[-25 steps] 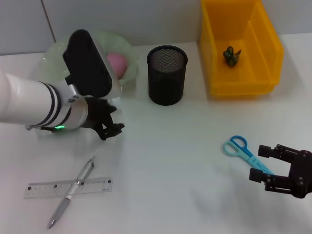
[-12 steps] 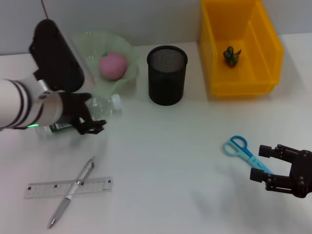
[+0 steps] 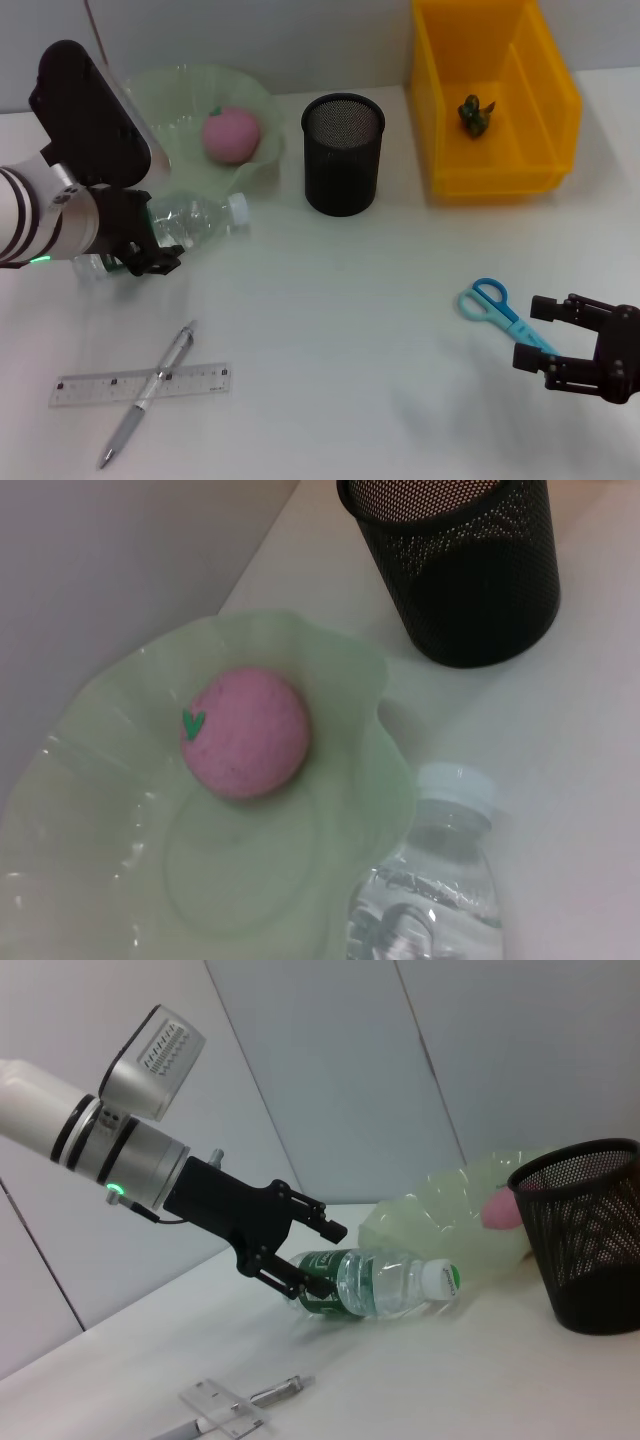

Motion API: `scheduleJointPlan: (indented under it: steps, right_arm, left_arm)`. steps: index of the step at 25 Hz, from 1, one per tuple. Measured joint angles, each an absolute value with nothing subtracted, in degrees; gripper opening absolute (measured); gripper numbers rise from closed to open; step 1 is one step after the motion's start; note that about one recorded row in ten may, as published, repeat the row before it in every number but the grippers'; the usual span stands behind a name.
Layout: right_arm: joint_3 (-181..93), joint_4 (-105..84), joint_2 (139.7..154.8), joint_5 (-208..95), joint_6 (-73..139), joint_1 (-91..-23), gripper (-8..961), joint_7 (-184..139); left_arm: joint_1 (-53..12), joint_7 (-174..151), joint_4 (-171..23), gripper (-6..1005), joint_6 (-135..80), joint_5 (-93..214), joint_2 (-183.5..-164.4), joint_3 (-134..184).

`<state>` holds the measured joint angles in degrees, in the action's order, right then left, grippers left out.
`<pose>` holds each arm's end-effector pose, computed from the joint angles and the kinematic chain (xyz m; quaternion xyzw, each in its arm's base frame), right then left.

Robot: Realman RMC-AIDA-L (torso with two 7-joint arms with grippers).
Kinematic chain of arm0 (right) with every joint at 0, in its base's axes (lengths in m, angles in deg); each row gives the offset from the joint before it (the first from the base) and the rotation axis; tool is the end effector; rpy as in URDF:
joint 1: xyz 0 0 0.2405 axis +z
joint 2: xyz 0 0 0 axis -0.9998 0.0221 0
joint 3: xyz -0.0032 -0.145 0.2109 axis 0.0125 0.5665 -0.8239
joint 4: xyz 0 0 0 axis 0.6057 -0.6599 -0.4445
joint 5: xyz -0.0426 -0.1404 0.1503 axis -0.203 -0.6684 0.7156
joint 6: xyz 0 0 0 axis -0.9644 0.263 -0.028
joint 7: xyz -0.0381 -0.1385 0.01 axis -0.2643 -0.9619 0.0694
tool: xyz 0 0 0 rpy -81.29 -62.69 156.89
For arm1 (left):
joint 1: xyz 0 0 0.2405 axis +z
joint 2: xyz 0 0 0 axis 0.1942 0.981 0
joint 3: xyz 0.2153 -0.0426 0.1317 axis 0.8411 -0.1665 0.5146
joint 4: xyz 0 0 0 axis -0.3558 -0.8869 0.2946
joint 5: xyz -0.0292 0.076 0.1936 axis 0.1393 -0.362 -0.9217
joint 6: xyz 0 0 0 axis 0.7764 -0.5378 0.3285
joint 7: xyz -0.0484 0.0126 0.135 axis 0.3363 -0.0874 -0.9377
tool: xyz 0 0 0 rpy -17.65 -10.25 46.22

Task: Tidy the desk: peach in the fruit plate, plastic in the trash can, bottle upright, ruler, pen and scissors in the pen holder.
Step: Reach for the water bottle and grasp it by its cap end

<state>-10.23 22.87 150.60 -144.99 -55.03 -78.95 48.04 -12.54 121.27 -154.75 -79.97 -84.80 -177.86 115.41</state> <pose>0.3421 0.2249 0.0288 -0.8907 0.2962 0.2941 0.1798 -0.1933 0.3653 -0.0201 -0.9284 -0.0840 0.1835 0.3120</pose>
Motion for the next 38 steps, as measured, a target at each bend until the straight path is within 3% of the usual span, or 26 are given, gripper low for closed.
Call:
scheduleJointPlan:
  steps: [17,30,38]
  right_arm:
    - [-10.51,22.83,150.79,-146.56,-55.03,-78.88,841,48.15]
    - [-10.18,22.95,150.73,-146.59,-55.03,-78.36,841,48.84]
    - [-10.14,22.93,150.84,-146.81,-55.03,-78.26,841,48.84]
  left_arm:
    - [-17.10,121.33,-147.71,755,-77.91,-84.60,-177.92,116.36]
    - [-10.87,121.65,-162.54,751,-84.08,-84.80,-177.86,122.05]
    - [-14.62,126.38,-155.26,751,-78.01,-87.85,-177.87,120.95]
